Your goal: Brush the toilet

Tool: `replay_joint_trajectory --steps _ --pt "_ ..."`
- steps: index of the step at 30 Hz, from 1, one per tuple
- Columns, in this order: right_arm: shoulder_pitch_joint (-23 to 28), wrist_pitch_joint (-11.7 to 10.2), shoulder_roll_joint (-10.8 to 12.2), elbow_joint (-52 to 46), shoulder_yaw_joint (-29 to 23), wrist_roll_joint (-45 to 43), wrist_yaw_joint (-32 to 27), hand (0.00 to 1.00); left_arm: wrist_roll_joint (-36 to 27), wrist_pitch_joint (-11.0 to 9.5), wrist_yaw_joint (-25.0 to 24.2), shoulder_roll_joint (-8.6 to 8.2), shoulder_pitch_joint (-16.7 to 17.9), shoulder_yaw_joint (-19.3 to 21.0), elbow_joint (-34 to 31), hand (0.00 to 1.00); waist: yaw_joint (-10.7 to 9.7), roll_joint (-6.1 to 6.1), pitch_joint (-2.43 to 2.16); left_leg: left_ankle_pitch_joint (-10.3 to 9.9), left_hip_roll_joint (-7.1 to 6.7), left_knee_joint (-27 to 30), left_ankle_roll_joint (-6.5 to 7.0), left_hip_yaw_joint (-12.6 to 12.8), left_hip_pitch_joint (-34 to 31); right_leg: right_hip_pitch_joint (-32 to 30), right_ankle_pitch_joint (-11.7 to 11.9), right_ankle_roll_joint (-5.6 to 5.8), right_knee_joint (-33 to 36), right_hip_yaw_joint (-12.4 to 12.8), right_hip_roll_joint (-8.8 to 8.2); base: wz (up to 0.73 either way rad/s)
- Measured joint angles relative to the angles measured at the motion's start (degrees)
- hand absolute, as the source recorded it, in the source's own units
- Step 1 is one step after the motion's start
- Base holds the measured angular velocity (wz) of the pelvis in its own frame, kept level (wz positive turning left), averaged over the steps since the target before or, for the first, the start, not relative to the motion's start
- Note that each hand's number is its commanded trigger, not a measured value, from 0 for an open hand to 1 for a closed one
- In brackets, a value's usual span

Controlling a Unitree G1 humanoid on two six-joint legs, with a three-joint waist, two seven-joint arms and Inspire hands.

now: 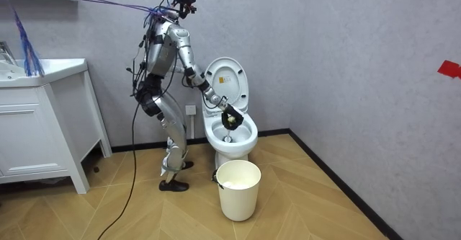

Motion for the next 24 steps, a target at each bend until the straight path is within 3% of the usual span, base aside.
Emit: replay_joint_trajectory --steps 2,8,14,16,20,22,24 --pt "1.9 2.0 -0.1 -5.2 -0.1 -3.0 1.3 1.0 -0.9 -0.1 0.2 -0.02 0.2 -0.1 0.1 0.0 -0.1 0.21 -0.14 0.0 0.38 0.1 -0.2 0.0 0.0 0.2 0.1 -0.16 -0.6 -0.1 0.46 0.0" --pt "8.9 5.2 -0.1 -16.7 -0.3 -11.3 3.1 1.0 -3.5 -1.0 0.8 0.06 1.3 -0.1 0.5 0.0 0.1 0.93 -0.53 -0.6 1.82 -1.3 -1.16 -0.4 1.9 3.7 1.1 -0.6 -5.0 -1.0 3.08 -0.04" --pt "7.3 5.8 -0.6 -14.9 -0.2 -8.8 3.4 1.0 -7.2 -2.2 2.0 0.2 1.3 -0.2 1.3 0.0 0.3 0.78 -0.49 -0.4 1.82 -1.7 -1.51 -0.5 2.0 3.8 1.3 -0.71 -5.8 -1.1 3.42 0.0" --pt "4.7 4.4 -0.5 -9.8 0.4 -2.0 2.1 1.0 -9.3 -2.3 2.4 0.37 1.1 -0.9 1.3 0.0 0.3 0.36 -0.35 -0.4 1.87 -1.6 -1.49 -0.3 2.1 3.7 1.3 -0.7 -5.4 -0.8 3.17 0.0" --pt "0.2 -0.7 -0.2 2.1 -1.0 18.0 0.8 1.0 -9.9 -2.1 3.6 1.03 1.1 -1.1 -0.3 0.0 -0.9 -1.71 0.64 0.0 0.88 -1.7 -1.21 0.1 1.3 1.7 0.4 -0.53 -2.8 -0.1 1.63 0.04" --pt "-1.7 -2.1 -0.1 5.0 -4.4 26.0 0.7 1.0 -9.6 -1.8 4.2 1.31 1.5 -0.3 -1.3 0.0 -1.7 -2.88 1.04 0.4 0.24 -1.8 -0.97 0.4 0.8 0.3 0.0 -0.53 -1.2 0.3 0.48 0.08" --pt "-4.0 -2.3 -0.1 6.7 -7.5 31.5 -0.3 1.0 -9.4 -1.7 4.5 1.3 1.6 0.1 -1.7 0.0 -2.6 -3.89 1.1 0.8 -0.23 -1.8 -0.76 0.7 0.2 -1.0 -0.2 -0.42 -0.1 0.9 -0.09 0.0"
